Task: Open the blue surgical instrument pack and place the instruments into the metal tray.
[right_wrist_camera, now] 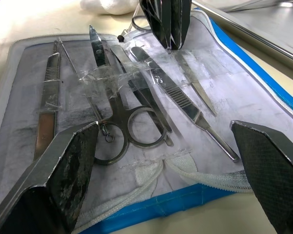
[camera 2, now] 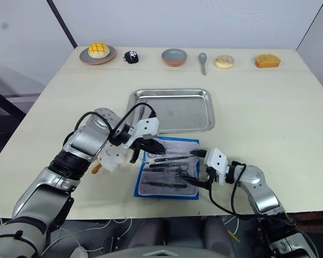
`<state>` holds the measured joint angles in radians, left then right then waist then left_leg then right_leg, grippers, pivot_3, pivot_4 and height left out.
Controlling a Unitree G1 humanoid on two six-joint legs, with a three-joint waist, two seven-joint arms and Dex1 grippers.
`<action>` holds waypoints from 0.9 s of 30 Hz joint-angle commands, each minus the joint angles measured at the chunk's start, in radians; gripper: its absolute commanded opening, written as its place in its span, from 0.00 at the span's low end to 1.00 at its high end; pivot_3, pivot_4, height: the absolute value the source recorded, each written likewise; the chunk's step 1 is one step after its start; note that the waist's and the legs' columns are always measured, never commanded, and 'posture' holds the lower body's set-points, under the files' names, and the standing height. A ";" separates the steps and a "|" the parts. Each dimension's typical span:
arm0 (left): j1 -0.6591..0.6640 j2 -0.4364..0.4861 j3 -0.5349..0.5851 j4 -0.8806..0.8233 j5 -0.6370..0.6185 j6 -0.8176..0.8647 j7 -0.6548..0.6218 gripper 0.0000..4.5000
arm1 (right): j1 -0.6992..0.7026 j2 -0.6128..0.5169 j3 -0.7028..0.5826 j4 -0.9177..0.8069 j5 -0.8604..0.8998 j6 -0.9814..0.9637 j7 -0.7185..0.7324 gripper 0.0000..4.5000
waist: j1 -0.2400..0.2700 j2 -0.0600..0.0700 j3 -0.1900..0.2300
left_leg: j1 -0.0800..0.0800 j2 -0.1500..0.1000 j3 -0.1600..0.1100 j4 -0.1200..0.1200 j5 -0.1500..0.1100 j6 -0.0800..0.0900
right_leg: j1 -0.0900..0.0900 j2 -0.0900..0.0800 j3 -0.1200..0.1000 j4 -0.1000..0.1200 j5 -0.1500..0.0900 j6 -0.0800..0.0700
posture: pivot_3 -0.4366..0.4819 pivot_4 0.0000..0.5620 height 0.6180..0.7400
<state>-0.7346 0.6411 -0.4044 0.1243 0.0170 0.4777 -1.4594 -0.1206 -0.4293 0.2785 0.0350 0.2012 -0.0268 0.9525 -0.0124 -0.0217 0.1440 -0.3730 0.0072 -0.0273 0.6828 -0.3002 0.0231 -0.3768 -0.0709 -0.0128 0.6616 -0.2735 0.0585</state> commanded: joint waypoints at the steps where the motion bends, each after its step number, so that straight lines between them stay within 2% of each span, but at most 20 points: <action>1: -0.025 0.019 -0.009 -0.054 -0.004 0.039 -0.003 0.01 | 0.049 -0.007 0.045 0.094 -0.062 0.051 -0.013 1.00 | 0.000 0.000 0.000 | 0.000 0.000 0.000 0.000 0.000 0.000 | 0.000 0.000 0.000 0.000 0.000 0.000 | 0.48 0.27 0.94; 15: -0.026 0.083 -0.002 -0.077 -0.022 0.037 -0.030 0.01 | 0.043 -0.005 0.046 0.100 -0.064 0.048 -0.011 1.00 | 0.000 0.000 0.000 | 0.000 0.000 0.000 0.000 0.000 0.000 | 0.000 0.000 0.000 0.000 0.000 0.000 | 0.48 0.27 0.94; 27: -0.028 0.207 0.044 -0.092 -0.079 0.017 -0.111 0.01 | 0.041 -0.004 0.048 0.106 -0.065 0.046 -0.008 1.00 | -0.001 0.000 0.000 | 0.000 0.000 0.000 0.000 0.000 0.000 | 0.000 0.000 0.000 0.000 0.000 0.000 | 0.48 0.27 0.94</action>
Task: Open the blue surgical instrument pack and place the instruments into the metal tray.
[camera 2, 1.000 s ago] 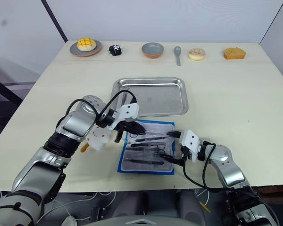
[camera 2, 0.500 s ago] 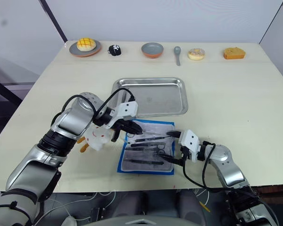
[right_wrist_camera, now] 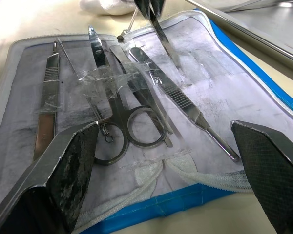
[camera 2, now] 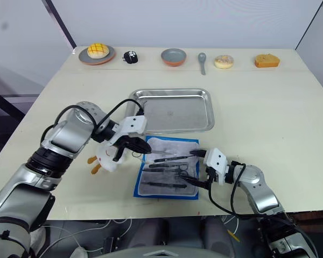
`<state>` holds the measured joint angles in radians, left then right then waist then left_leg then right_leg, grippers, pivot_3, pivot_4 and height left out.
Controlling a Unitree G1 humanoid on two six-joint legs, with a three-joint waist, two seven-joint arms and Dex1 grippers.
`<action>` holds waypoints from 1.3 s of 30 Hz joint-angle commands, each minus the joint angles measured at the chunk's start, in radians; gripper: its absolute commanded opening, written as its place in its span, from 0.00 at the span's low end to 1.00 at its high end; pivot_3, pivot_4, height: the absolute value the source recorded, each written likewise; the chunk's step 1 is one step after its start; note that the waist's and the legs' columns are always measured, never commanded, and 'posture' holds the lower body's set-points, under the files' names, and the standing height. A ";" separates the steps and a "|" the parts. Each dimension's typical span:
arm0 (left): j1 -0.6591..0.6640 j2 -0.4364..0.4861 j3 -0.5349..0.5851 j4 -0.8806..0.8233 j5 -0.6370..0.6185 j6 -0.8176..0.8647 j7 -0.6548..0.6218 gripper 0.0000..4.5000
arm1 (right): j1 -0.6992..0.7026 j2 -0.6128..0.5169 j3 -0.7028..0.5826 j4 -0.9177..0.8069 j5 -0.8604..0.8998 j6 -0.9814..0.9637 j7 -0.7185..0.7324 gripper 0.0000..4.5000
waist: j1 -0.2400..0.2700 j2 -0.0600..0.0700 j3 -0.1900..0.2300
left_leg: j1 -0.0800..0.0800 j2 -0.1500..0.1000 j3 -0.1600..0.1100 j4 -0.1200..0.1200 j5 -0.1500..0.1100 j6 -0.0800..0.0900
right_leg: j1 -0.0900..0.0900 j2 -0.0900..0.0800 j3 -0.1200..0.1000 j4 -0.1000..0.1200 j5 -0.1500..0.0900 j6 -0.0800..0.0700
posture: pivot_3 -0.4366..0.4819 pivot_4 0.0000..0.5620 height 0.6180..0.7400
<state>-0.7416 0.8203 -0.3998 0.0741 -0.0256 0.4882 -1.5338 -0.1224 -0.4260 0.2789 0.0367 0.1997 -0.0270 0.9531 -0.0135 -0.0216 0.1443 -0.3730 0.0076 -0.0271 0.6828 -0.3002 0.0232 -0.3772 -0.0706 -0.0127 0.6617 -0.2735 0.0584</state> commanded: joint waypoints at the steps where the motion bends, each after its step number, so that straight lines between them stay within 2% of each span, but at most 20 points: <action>1: -0.021 0.039 0.044 -0.046 -0.046 0.011 -0.041 0.01 | 0.042 -0.007 0.047 0.105 -0.064 0.046 -0.008 1.00 | 0.000 0.000 0.000 | 0.000 0.000 0.000 0.000 0.000 0.000 | 0.000 0.000 0.000 0.000 0.000 0.000 | 0.48 0.27 0.94; 11: -0.007 0.184 0.115 -0.106 -0.165 0.080 -0.073 0.01 | 0.049 -0.008 0.049 0.099 -0.067 0.045 -0.010 1.00 | 0.000 -0.001 0.000 | 0.000 0.001 0.000 0.000 0.000 0.000 | 0.000 0.000 0.000 0.000 0.000 0.000 | 0.48 0.27 0.94; 14: -0.005 0.188 0.158 -0.127 -0.222 0.154 -0.041 0.01 | 0.050 -0.010 0.048 0.099 -0.067 0.044 -0.009 1.00 | 0.000 -0.001 0.000 | 0.000 0.001 0.000 0.000 0.000 0.000 | 0.000 0.000 0.000 0.000 0.000 0.000 | 0.48 0.27 0.94; 18: -0.006 0.141 0.222 -0.144 -0.287 0.271 0.060 0.01 | 0.051 -0.013 0.047 0.099 -0.067 0.043 -0.007 1.00 | 0.000 -0.001 0.000 | 0.000 0.001 0.000 0.000 0.000 0.000 | 0.000 0.000 0.000 0.000 0.000 0.000 | 0.48 0.27 0.94; 20: -0.006 0.102 0.254 -0.150 -0.304 0.310 0.134 0.01 | 0.052 -0.014 0.046 0.098 -0.067 0.043 -0.007 1.00 | 0.000 -0.001 0.000 | 0.000 0.001 0.000 0.000 0.000 0.000 | 0.000 0.000 0.000 0.000 0.000 0.000 | 0.48 0.27 0.94; 23: -0.013 0.002 0.309 -0.151 -0.293 0.341 0.316 0.01 | 0.054 -0.016 0.046 0.098 -0.066 0.043 -0.004 1.00 | 0.000 -0.002 0.000 | 0.000 0.001 0.000 0.000 0.000 0.000 | 0.000 0.000 0.000 0.000 0.000 0.000 | 0.48 0.27 0.94; 25: -0.024 -0.098 0.358 -0.152 -0.267 0.366 0.498 0.01 | 0.054 -0.018 0.046 0.098 -0.066 0.043 -0.002 1.00 | 0.000 -0.002 0.000 | 0.000 0.001 0.000 0.000 0.000 0.000 | 0.000 0.000 0.000 0.000 0.000 0.000 | 0.48 0.27 0.94; 31: 0.001 -0.364 0.438 -0.211 -0.195 0.429 0.936 0.01 | 0.053 -0.023 0.045 0.099 -0.068 0.041 0.002 1.00 | 0.002 -0.003 0.000 | 0.001 0.001 -0.001 0.000 0.000 0.000 | 0.001 0.000 0.002 0.000 0.000 0.000 | 0.48 0.27 0.94; 37: 0.048 -0.540 0.469 -0.242 -0.143 0.482 1.207 0.01 | 0.055 -0.023 0.046 0.094 -0.069 0.044 -0.003 1.00 | 0.003 -0.003 0.000 | 0.001 0.000 -0.001 0.000 0.000 -0.001 | 0.001 -0.001 0.004 0.000 0.000 0.000 | 0.48 0.27 0.94; 39: 0.065 -0.571 0.458 -0.237 -0.114 0.477 1.272 0.01 | 0.058 -0.024 0.045 0.091 -0.069 0.046 -0.004 1.00 | 0.003 -0.003 0.000 | 0.001 0.000 -0.001 0.000 0.000 -0.001 | 0.001 -0.001 0.004 0.000 0.000 0.000 | 0.48 0.27 0.94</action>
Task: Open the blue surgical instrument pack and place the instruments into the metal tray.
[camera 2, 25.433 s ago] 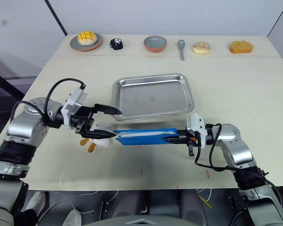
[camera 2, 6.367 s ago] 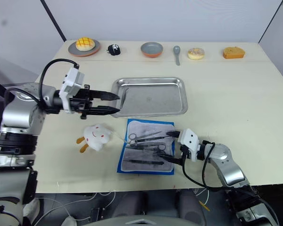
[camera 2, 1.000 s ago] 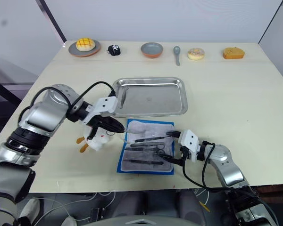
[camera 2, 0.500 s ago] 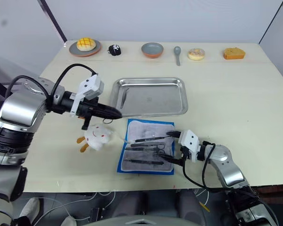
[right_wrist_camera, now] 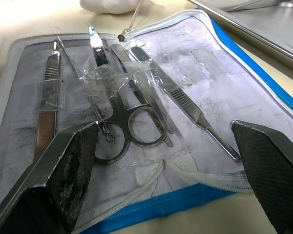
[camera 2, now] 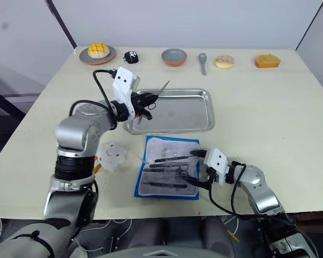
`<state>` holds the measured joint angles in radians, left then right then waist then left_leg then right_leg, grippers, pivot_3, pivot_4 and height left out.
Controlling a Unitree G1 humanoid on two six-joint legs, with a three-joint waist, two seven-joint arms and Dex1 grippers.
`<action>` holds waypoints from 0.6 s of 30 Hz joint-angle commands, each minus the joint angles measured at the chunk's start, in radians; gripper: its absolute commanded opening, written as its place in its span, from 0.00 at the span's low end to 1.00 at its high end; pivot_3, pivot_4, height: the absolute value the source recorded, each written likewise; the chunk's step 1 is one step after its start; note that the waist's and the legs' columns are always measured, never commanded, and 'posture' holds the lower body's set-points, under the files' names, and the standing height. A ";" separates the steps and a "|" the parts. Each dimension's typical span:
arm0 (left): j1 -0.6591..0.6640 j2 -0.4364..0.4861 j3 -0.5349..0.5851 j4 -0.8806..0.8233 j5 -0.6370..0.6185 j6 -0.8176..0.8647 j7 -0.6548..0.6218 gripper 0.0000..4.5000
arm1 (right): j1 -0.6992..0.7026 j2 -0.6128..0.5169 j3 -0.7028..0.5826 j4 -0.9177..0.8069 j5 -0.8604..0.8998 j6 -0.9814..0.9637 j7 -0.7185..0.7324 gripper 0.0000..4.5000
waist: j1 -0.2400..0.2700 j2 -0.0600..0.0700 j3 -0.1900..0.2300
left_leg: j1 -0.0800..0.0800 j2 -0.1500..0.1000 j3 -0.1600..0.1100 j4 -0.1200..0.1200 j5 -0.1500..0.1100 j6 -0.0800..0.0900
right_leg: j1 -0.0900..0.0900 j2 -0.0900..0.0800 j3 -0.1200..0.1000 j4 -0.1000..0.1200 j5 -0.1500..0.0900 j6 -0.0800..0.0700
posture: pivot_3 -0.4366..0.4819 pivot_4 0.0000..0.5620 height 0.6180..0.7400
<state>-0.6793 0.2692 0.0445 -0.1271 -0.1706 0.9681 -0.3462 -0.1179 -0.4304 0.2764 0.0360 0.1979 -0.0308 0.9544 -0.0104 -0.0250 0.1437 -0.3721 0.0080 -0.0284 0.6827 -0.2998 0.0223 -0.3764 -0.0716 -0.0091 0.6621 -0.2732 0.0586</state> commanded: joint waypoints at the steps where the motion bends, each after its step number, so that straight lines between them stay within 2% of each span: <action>1: 0.006 -0.042 0.019 -0.031 0.036 0.007 0.116 0.01 | 0.054 -0.021 0.048 0.091 -0.067 0.049 -0.005 1.00 | 0.000 0.000 0.000 | 0.000 0.000 0.000 0.000 0.000 0.000 | 0.000 0.000 0.000 0.000 0.000 0.000 | 0.48 0.27 0.94; 8: 0.017 -0.092 0.026 0.064 0.068 -0.043 0.225 0.01 | 0.054 -0.023 0.047 0.093 -0.068 0.048 -0.005 1.00 | 0.000 0.000 0.000 | 0.000 -0.001 0.000 0.000 0.002 -0.005 | 0.000 -0.001 0.000 0.000 0.000 0.000 | 0.48 0.27 0.94; 18: -0.038 -0.125 0.036 0.277 0.077 -0.126 0.291 0.01 | 0.052 -0.020 0.051 0.095 -0.069 0.047 -0.005 1.00 | 0.001 0.000 0.000 | 0.000 -0.001 -0.001 0.000 0.003 -0.005 | 0.000 -0.001 -0.001 -0.001 0.000 0.000 | 0.48 0.27 0.94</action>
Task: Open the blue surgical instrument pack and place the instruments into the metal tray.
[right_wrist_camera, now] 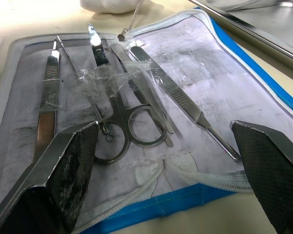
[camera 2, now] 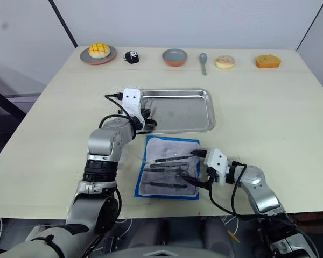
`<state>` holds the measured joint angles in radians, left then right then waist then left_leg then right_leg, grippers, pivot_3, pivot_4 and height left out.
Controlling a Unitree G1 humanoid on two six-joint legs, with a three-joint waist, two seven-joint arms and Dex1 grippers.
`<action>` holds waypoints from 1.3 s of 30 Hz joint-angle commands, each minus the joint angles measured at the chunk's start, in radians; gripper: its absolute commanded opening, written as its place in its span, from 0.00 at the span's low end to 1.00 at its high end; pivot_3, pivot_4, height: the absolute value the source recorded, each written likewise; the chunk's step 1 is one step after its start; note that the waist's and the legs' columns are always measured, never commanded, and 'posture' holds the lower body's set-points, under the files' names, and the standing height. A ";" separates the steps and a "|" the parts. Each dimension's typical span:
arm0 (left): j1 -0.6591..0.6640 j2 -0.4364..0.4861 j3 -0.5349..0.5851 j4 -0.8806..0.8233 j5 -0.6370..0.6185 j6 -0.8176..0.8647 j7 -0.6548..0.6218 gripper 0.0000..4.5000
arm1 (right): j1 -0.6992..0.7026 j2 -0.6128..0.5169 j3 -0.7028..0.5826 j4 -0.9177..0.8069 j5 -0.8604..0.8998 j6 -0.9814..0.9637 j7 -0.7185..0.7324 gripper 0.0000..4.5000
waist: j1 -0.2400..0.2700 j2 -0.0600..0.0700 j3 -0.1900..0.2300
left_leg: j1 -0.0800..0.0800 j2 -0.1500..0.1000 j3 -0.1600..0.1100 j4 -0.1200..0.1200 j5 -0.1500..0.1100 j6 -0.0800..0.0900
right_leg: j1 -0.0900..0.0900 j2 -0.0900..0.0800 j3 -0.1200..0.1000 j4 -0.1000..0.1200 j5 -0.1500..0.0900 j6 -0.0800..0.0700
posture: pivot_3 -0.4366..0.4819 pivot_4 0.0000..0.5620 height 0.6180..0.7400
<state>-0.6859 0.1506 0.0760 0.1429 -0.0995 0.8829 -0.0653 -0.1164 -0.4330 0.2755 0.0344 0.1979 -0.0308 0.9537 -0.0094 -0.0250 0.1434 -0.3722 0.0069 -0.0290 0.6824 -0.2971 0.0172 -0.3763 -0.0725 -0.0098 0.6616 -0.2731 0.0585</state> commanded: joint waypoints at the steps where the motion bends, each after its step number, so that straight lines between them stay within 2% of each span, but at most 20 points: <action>1: -0.031 -0.008 0.004 0.014 0.006 -0.047 0.012 0.01 | 0.050 -0.016 0.052 0.097 -0.070 0.047 -0.005 1.00 | 0.000 0.000 0.000 | 0.000 0.000 0.000 0.000 0.000 0.000 | 0.000 0.000 0.000 0.000 0.000 0.000 | 0.48 0.27 0.94; 17: 0.001 -0.020 0.005 0.029 0.000 -0.053 0.030 0.01 | 0.038 -0.009 0.051 0.115 -0.073 0.036 -0.008 1.00 | 0.000 0.000 0.000 | 0.000 0.000 0.000 0.000 0.000 0.000 | 0.000 0.000 0.000 0.000 0.000 0.000 | 0.48 0.27 0.94; 23: -0.001 -0.027 0.011 0.013 -0.004 -0.046 0.037 0.55 | 0.036 -0.007 0.053 0.117 -0.073 0.035 -0.008 1.00 | -0.001 0.000 0.000 | 0.000 0.000 0.000 0.000 0.000 0.000 | 0.000 0.000 0.000 0.000 0.000 0.000 | 0.48 0.27 0.94; 27: -0.019 -0.039 0.007 -0.031 -0.006 -0.028 0.048 0.99 | 0.035 -0.007 0.053 0.116 -0.073 0.037 -0.007 1.00 | -0.001 0.000 0.000 | 0.000 0.000 0.000 0.000 0.000 0.000 | 0.000 -0.001 0.000 0.000 0.000 0.000 | 0.48 0.27 0.94; 33: -0.018 -0.014 -0.035 -0.141 -0.038 -0.080 -0.056 0.99 | 0.036 -0.006 0.052 0.115 -0.073 0.038 -0.009 1.00 | -0.001 0.000 0.000 | 0.000 0.001 0.000 0.000 0.000 -0.001 | 0.000 -0.001 0.000 0.000 0.000 0.000 | 0.48 0.27 0.94; 36: -0.010 0.023 -0.046 -0.163 -0.053 -0.103 -0.126 0.99 | 0.036 -0.004 0.053 0.114 -0.073 0.039 -0.011 1.00 | -0.002 0.000 0.000 | 0.000 0.001 0.000 -0.001 0.000 -0.001 | 0.000 -0.001 0.000 0.000 0.000 0.000 | 0.48 0.27 0.94; 39: -0.002 0.101 -0.057 -0.167 -0.069 -0.160 -0.237 0.99 | 0.037 -0.003 0.053 0.114 -0.073 0.039 -0.011 1.00 | -0.005 0.000 0.000 | 0.000 0.001 0.000 -0.001 0.001 -0.001 | 0.000 -0.001 0.000 0.000 0.000 0.000 | 0.48 0.27 0.94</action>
<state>-0.6839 0.2232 0.0200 0.0195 -0.1555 0.7700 -0.2473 -0.1195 -0.4260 0.2781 0.0405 0.1951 -0.0416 0.9536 -0.0139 -0.0246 0.1437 -0.3722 0.0080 -0.0291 0.6810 -0.2966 0.0158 -0.3766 -0.0730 -0.0095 0.6612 -0.2731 0.0582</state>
